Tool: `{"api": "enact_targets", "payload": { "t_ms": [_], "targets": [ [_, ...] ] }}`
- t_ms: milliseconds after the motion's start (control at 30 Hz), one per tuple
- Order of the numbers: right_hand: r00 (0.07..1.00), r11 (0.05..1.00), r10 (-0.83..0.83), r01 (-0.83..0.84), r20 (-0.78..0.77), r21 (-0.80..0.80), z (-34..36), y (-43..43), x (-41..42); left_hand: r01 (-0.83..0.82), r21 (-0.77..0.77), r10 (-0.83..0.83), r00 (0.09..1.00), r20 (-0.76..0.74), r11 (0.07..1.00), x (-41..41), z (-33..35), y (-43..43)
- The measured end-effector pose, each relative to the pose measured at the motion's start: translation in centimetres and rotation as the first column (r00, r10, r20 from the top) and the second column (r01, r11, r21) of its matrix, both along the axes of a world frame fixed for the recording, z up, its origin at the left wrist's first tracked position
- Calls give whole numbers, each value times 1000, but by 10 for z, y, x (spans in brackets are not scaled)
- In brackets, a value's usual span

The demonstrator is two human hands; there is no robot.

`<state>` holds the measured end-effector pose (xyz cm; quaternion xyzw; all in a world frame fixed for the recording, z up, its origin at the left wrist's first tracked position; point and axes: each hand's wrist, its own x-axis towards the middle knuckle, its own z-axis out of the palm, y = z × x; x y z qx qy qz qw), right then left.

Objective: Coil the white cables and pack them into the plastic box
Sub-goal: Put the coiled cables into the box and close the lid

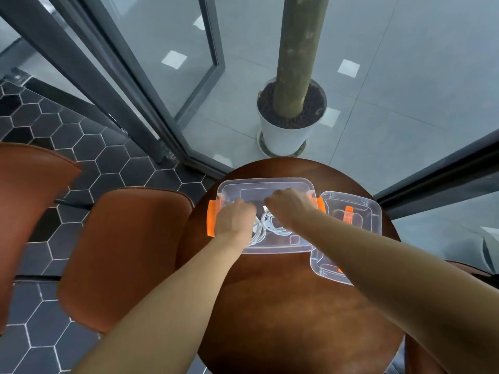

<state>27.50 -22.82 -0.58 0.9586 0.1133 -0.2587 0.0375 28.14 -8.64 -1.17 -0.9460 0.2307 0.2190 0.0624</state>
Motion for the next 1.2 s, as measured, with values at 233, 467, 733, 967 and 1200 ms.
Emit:
{"api": "enact_targets", "payload": {
  "t_ms": [233, 467, 733, 967, 1200],
  "targets": [
    [1000, 999, -12, 11, 25, 36, -19, -9, 2, -7, 22, 7, 1000, 15, 1000, 4, -14, -8],
    [999, 996, -38, 35, 39, 85, -27, -11, 2, -34, 7, 33, 998, 54, 999, 3, -23, -11],
    [992, 991, -76, 63, 103, 122, -14, -12, -8, -92, -67, 92, 996, 3, 993, 0, -15, -8],
    [975, 970, -189, 168, 112, 174, 12, -14, -22, -113, -169, 118, 993, 19, 979, -8, 5, -2],
    [949, 937, -284, 244, 138, 248, 40, -17, -45, -81, -151, 98, 989, 109, 985, -26, 36, -7]
  ]
}}
